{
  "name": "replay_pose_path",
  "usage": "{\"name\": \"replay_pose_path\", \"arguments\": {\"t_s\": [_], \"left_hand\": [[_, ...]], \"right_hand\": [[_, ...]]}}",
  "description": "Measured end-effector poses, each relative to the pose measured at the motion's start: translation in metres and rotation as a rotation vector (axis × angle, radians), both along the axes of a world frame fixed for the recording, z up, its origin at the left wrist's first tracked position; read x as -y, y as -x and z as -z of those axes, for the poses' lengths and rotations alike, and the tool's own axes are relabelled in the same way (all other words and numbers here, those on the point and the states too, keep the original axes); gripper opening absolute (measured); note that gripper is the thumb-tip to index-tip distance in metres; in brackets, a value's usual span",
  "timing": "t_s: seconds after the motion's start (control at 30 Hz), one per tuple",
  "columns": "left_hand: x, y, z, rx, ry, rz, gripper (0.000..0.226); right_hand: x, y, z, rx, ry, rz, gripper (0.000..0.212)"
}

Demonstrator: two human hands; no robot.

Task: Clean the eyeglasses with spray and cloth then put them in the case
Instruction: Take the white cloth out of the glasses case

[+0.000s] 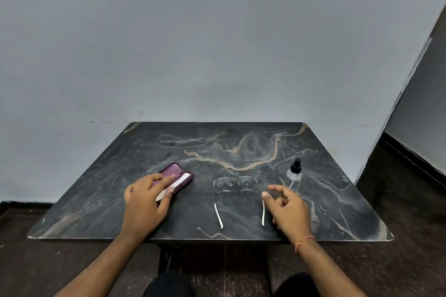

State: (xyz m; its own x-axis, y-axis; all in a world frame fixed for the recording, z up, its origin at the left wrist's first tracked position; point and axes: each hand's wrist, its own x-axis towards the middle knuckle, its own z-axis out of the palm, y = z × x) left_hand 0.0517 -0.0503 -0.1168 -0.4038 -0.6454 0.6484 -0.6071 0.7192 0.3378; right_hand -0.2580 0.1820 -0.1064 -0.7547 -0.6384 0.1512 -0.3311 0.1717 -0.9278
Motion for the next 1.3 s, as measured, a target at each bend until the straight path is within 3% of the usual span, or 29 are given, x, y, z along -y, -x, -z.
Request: {"name": "replay_pose_path", "arguments": {"t_s": [0.3,0.63,0.97,1.1,1.3], "left_hand": [[0.003,-0.004,0.015,-0.173,-0.341,-0.136,0.028],[0.0,-0.007,0.01,-0.071,-0.287,-0.128,0.042],[-0.002,-0.009,0.01,-0.073,-0.339,-0.135,0.052],[0.0,-0.008,0.012,-0.077,-0.337,-0.145,0.052],[0.002,-0.008,0.015,-0.089,-0.346,-0.135,0.052]], "right_hand": [[0.029,-0.04,-0.035,-0.371,0.073,-0.183,0.013],[0.14,-0.114,-0.07,-0.691,-0.342,-0.377,0.025],[0.207,-0.152,-0.064,-0.72,-0.73,-0.397,0.027],[0.221,-0.156,-0.062,-0.718,-0.814,-0.374,0.04],[0.232,-0.161,-0.059,-0.711,-0.829,-0.354,0.036]]}}
